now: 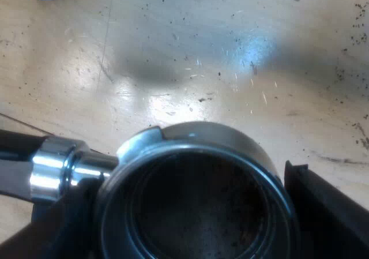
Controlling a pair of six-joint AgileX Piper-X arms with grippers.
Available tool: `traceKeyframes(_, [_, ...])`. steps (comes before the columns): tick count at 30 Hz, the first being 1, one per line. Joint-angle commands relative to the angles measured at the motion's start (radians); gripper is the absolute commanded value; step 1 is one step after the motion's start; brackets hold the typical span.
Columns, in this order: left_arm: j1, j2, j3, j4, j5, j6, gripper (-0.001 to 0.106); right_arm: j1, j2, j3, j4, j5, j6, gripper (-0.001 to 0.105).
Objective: Put the handle in the coffee machine
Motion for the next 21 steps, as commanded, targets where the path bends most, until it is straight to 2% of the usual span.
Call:
traceKeyframes(1, [-0.001, -0.002, 0.000, -0.006, 0.023, 0.004, 0.065, -0.003, -0.014, -0.016, -0.010, -0.009, 0.003, 0.000])
traceKeyframes(3, [-0.001, -0.002, 0.000, -0.006, 0.024, 0.004, 0.056, -0.003, -0.014, -0.016, -0.010, -0.009, 0.003, 0.000])
traceKeyframes(5, [-0.001, -0.002, 0.000, -0.006, 0.024, 0.004, 0.040, -0.003, -0.014, -0.016, -0.010, -0.009, 0.003, 0.000])
traceKeyframes(6, [-0.001, -0.002, 0.000, -0.006, 0.024, 0.004, 0.036, -0.003, -0.014, -0.016, -0.010, -0.009, 0.003, 0.000])
traceKeyframes(8, [-0.001, -0.002, 0.000, -0.006, 0.024, 0.004, 0.014, -0.003, -0.014, -0.016, -0.010, -0.009, 0.005, 0.000])
traceKeyframes(10, [-0.001, -0.002, 0.000, -0.004, 0.038, 0.018, 0.000, -0.003, -0.014, -0.016, -0.010, -0.009, 0.004, 0.000])
traceKeyframes(15, [-0.001, -0.002, 0.000, -0.002, 0.063, 0.031, 0.000, -0.003, -0.014, -0.016, -0.010, -0.009, 0.029, 0.003])
traceKeyframes(18, [-0.001, -0.002, 0.000, -0.002, 0.063, 0.031, 0.000, -0.003, -0.014, -0.016, -0.010, -0.009, 0.029, 0.024])
traceKeyframes(20, [-0.001, -0.002, 0.000, -0.002, 0.063, 0.031, 0.000, -0.003, -0.014, -0.016, -0.010, -0.009, 0.026, 0.056])
traceKeyframes(21, [-0.001, -0.002, 0.000, -0.002, 0.063, 0.031, 0.000, -0.003, -0.014, -0.016, -0.013, -0.009, 0.025, 0.065])
